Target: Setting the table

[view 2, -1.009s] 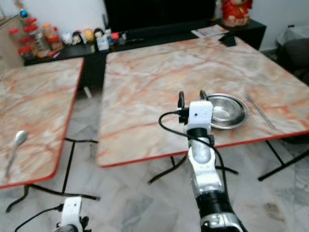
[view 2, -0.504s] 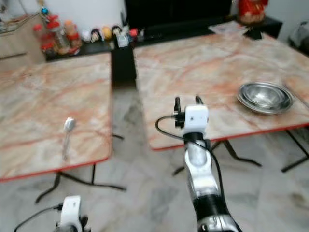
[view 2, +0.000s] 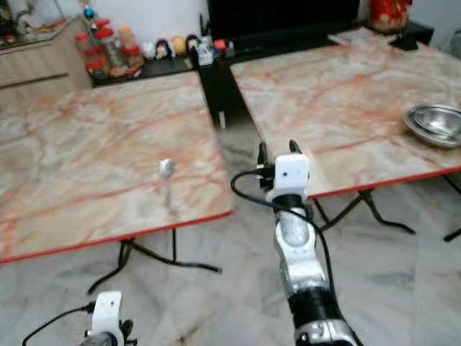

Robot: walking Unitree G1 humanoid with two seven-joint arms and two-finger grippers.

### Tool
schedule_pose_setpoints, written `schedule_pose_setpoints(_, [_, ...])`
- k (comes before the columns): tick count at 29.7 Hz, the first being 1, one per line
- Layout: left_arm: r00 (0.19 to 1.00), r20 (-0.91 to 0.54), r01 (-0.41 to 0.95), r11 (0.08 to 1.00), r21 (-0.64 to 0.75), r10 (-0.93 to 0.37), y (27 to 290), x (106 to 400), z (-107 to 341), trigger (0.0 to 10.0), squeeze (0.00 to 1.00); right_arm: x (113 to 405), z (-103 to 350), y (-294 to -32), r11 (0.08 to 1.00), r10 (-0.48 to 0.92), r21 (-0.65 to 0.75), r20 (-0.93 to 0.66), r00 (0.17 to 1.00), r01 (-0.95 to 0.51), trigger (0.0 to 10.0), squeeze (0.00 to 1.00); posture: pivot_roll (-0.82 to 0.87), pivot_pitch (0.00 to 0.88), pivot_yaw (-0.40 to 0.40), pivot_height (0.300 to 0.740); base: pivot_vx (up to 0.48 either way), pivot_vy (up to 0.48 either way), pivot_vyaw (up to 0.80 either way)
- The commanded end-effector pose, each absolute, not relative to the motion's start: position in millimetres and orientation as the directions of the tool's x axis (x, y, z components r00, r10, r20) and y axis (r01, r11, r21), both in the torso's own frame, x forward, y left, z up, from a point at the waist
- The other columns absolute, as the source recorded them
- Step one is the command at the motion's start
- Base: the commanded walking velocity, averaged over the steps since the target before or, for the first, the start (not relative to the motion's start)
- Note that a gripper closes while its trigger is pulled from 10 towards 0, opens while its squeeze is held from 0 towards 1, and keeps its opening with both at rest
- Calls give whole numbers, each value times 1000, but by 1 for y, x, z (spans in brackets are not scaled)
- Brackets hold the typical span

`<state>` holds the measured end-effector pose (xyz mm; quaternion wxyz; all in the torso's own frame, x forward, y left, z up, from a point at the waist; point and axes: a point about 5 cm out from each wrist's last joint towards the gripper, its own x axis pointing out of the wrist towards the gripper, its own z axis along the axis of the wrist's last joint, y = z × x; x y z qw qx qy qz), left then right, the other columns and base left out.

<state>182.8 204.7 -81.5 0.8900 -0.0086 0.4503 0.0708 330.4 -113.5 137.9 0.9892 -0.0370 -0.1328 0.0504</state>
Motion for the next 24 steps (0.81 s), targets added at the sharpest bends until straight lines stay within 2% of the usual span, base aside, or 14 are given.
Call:
schedule_pose_setpoints(1, [590,-798,-133,990,49,119,204,187,-80,10000,0,334,146,-119,993,100,-95,279,955,-77,10000,0,-202,0,103,740,0,394,0])
schedule_pose_setpoints(3, [590,-798,-132,990,51,120,204,187,-80,10000,0,334,146,-119,993,101,-94,280,955,-77,10000,0,-202,0,102,740,0,330,0])
schedule_pose_setpoints(19, [603,-789,-125,991,53,118,205,189,-78,10000,0,332,141,-116,991,117,-86,267,957,-98,10000,0,-187,0,108,740,0,0,0])
schedule_pose_setpoints(24, [604,-786,-141,988,55,130,206,187,-79,10000,0,332,138,-114,989,137,-82,251,958,-120,10000,0,-183,0,89,740,279,0,0])
